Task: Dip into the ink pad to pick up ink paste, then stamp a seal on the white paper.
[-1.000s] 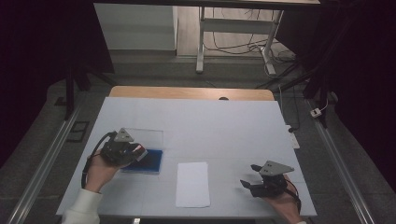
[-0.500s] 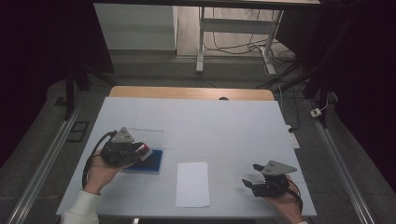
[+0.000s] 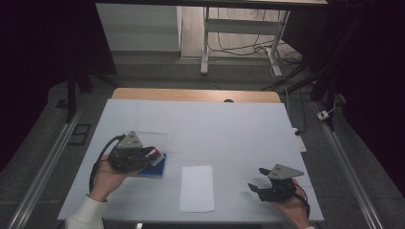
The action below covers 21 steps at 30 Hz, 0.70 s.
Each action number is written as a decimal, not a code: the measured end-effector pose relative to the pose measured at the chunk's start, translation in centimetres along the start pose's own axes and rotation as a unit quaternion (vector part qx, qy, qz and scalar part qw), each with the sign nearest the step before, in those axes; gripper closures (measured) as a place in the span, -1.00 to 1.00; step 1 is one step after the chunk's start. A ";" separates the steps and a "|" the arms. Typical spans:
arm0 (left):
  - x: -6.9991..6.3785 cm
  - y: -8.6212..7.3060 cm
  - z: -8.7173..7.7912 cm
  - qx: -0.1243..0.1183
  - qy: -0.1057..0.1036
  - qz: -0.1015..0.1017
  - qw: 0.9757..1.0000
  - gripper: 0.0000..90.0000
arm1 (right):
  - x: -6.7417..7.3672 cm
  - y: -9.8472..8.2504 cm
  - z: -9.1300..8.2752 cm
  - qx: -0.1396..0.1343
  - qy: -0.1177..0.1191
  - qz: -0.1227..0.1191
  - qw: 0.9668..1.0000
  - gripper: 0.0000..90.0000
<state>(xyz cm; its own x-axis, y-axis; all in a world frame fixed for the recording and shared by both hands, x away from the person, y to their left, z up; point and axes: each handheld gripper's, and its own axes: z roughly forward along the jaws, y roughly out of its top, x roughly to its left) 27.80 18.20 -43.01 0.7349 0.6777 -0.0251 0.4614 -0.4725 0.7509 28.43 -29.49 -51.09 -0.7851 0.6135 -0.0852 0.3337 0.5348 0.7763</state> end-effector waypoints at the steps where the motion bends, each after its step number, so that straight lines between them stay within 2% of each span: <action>1: -0.1 0.0 0.1 -0.001 -0.002 0.001 1.000 0.55 | 0.0 0.0 0.0 0.000 0.000 0.000 1.000 -0.40; 12: -1.3 0.5 0.8 -0.006 -0.016 0.016 1.000 0.55 | 0.0 0.0 0.1 0.002 0.002 -0.002 1.000 -0.40; 21: -2.5 0.9 1.9 0.005 -0.031 0.039 0.999 0.55 | 0.0 -0.1 0.1 0.003 0.003 0.001 1.000 -0.40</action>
<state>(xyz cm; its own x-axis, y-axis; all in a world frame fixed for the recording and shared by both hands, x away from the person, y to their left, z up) 27.31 14.95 -43.55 0.7978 0.6029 -0.0087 0.4069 -0.5277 0.7456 28.49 -29.50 -51.19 -0.7876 0.6109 -0.0800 0.3378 0.5368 0.7731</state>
